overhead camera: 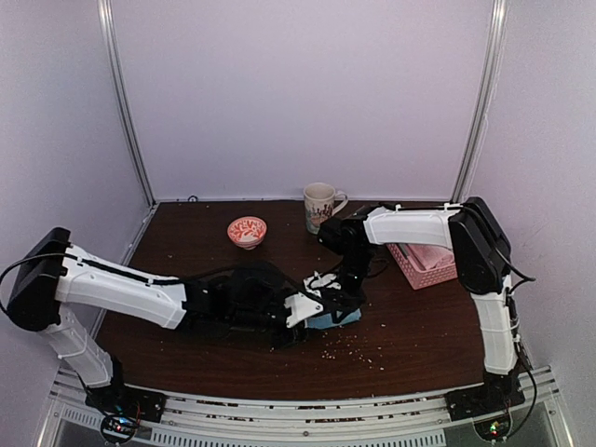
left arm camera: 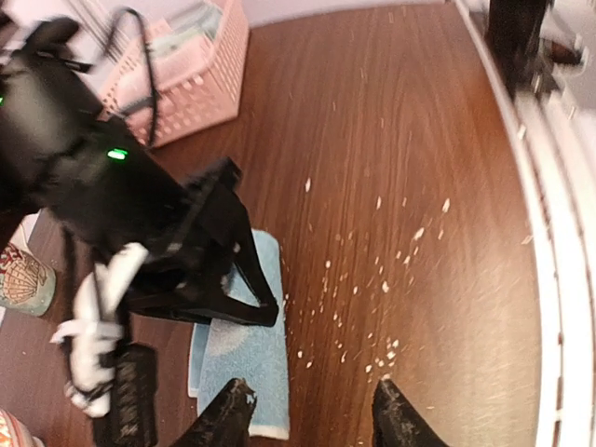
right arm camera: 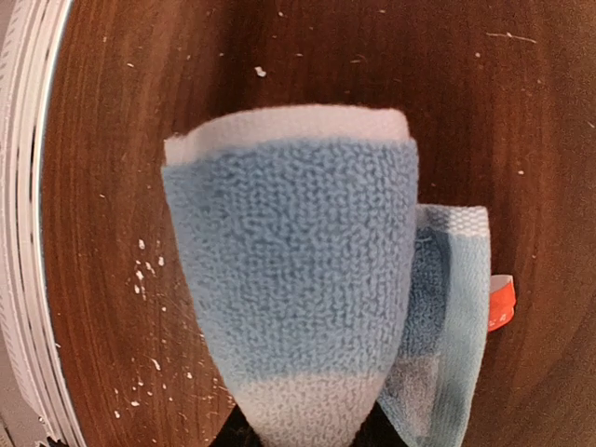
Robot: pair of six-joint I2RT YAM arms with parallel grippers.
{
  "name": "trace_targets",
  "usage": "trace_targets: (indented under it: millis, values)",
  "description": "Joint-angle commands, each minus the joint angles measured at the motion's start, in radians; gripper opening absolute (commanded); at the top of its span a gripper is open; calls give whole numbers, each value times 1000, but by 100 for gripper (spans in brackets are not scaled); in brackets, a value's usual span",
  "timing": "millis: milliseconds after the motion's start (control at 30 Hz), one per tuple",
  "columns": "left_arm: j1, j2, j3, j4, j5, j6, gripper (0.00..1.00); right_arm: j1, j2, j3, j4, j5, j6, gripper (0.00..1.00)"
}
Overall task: Roll the towels
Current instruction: Roll the towel at the center of the board.
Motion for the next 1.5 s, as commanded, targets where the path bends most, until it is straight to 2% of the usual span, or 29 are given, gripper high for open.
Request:
trace_targets:
  millis: [0, 267, 467, 600, 667, 867, 1000, 1133, 1333, 1467]
  values:
    - [-23, 102, 93, -80, -152, 161, 47, 22, 126, -59, -91, -16, -3, 18]
    - [-23, 266, 173, -93, -338, 240, 52, 22, 126, -66, -77, -12, 10, 19]
    - [-23, 384, 206, -140, -352, 219, 53, 23, 115, -71, -75, -16, 9, 20]
    - [-23, 415, 222, -151, -381, 200, 48, 22, 102, -70, -77, -16, 11, 20]
    - [-23, 417, 224, -155, -383, 196, 43, 22, 87, -67, -78, -19, 19, 24]
    - [-22, 416, 216, -184, -350, 181, 33, 16, -56, -41, -92, -27, 69, 42]
    - [-22, 412, 219, -213, -328, 143, 30, -11, -134, 44, -180, -64, 68, 53]
    - [-19, 411, 237, -263, -292, 102, 28, -39, -173, 130, -247, -69, 72, 57]
    - [1, 406, 261, -330, -204, 31, 25, -110, -262, 273, -249, -30, 148, 55]
    - [56, 413, 286, -372, -72, -29, 24, -141, -335, 411, -232, -22, 176, 54]
